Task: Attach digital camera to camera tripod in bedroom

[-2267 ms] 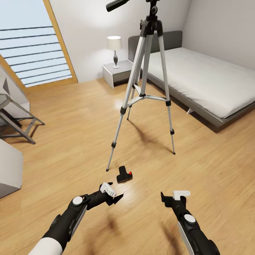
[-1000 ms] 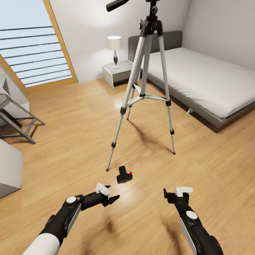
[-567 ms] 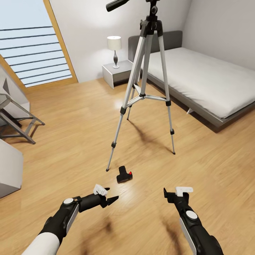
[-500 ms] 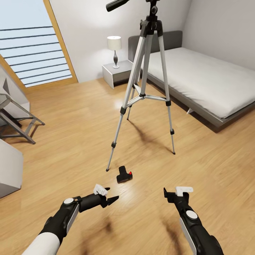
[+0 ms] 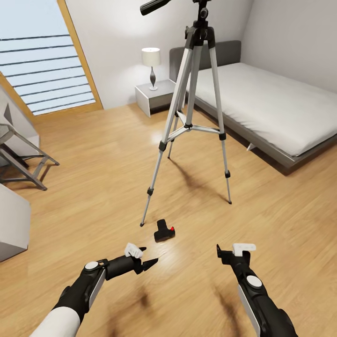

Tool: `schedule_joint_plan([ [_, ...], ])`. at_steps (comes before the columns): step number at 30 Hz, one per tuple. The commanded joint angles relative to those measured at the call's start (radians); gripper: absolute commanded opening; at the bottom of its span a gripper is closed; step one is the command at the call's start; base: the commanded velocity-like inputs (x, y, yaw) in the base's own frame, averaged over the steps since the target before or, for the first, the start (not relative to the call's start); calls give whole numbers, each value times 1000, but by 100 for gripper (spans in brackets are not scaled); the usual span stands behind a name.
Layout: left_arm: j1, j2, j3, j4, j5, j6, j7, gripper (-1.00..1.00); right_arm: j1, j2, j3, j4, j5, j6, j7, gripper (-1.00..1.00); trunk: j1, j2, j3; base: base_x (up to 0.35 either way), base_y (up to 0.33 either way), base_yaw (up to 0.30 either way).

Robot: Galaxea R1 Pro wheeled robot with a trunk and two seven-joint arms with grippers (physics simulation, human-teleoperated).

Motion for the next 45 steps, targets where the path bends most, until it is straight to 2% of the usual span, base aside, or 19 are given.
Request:
schedule_joint_plan([
  [1, 0, -1, 5, -1, -8, 4, -6, 100, 0, 0, 1, -2, 1, 6, -4, 100, 0, 0, -1, 0, 0, 0],
  [38, 0, -4, 8, -3, -8, -10, 8, 100, 0, 1, 1, -3, 1, 6, -7, 100, 0, 0, -52, 0, 0, 0],
  [45, 0, -11, 7, -5, -9, -10, 11, 100, 0, 1, 1, -3, 1, 6, -7, 100, 0, 0, -62, 0, 0, 0],
])
